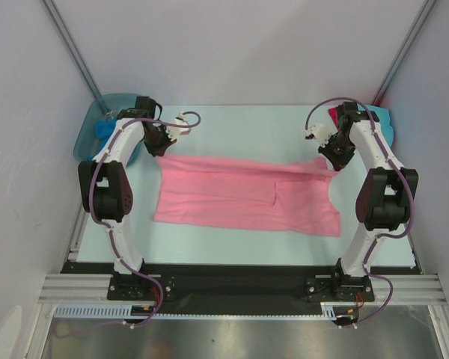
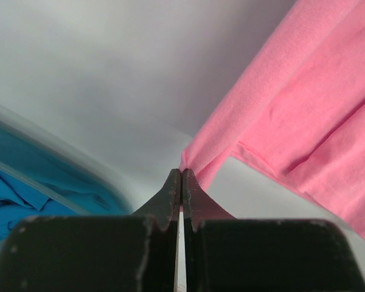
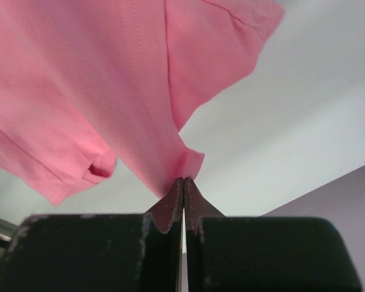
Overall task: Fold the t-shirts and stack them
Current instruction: Fold the tshirt
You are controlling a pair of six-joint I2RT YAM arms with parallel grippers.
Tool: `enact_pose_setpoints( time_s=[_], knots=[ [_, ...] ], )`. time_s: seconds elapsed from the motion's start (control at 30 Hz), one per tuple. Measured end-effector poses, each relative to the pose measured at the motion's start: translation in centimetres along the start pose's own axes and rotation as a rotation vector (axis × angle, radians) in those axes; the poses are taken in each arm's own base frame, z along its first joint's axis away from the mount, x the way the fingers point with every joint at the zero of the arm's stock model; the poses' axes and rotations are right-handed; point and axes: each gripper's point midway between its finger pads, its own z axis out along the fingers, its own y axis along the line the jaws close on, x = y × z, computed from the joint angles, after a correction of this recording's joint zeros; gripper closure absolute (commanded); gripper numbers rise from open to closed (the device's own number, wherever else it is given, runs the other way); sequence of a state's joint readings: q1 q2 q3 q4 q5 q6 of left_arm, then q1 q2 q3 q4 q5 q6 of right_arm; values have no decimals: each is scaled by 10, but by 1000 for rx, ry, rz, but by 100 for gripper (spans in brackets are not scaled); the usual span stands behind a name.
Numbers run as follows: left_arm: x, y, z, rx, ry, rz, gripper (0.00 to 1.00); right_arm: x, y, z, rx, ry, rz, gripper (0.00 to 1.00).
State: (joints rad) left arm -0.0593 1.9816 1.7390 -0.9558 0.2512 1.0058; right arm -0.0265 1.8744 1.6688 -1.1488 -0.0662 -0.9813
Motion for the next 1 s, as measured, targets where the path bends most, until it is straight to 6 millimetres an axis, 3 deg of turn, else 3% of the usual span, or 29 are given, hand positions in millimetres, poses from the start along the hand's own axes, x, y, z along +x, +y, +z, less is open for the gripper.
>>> enact_pose_setpoints(
  time_s=[0.3,0.73,1.0],
  knots=[
    [7,-10,0,46,17,31,100,18,31,-1,-32,47,-54,100],
    [22,-32,2,139,62,59,100,17,43,8,-42,67,-85,100],
    [30,-46,3,191,86,67,100,27,45,8,-32,93,-97,100]
  ],
)
